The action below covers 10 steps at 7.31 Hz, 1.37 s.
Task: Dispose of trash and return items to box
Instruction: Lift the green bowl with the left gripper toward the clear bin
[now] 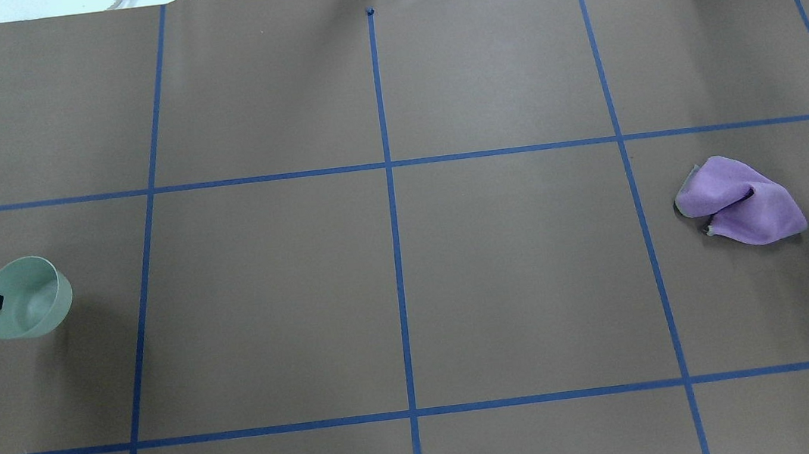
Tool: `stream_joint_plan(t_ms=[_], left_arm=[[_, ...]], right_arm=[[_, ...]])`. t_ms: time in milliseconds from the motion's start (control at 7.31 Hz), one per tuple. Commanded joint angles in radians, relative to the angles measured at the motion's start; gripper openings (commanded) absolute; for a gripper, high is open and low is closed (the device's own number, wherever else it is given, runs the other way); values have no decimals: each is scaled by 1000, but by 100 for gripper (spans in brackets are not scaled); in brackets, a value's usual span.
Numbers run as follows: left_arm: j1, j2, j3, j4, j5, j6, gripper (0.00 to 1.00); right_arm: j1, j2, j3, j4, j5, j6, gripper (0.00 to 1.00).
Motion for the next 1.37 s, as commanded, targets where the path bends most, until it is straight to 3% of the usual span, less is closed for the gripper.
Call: stream_joint_plan(t_ms=[0,137,274,547,684,821,1095,1232], left_arm=[[-125,-36,-34,4,-119,-35,0],[-171,-40,-12,21,-120,63,0],[-223,-45,8,137,-109,243,0],[-416,-161,81,598,-63,831,0],[-522,-273,216,760,-55,1071,0],[-596,-360,403,805,-57,1219,0],[-641,-402,556,805,-55,1199,0],[-649,-421,637,773,-46,1012,0]], right_arm=[[0,-2,-1,0,0,0,100],[0,-2,-1,0,1,0,100],[0,-5,-2,0,0,0,100],[0,-5,-2,0,0,0,100],[0,-5,-2,0,0,0,100],[-2,-5,-2,0,0,0,100],[-2,-5,-2,0,-2,-2,100],[-2,-5,-2,0,-2,-2,100]])
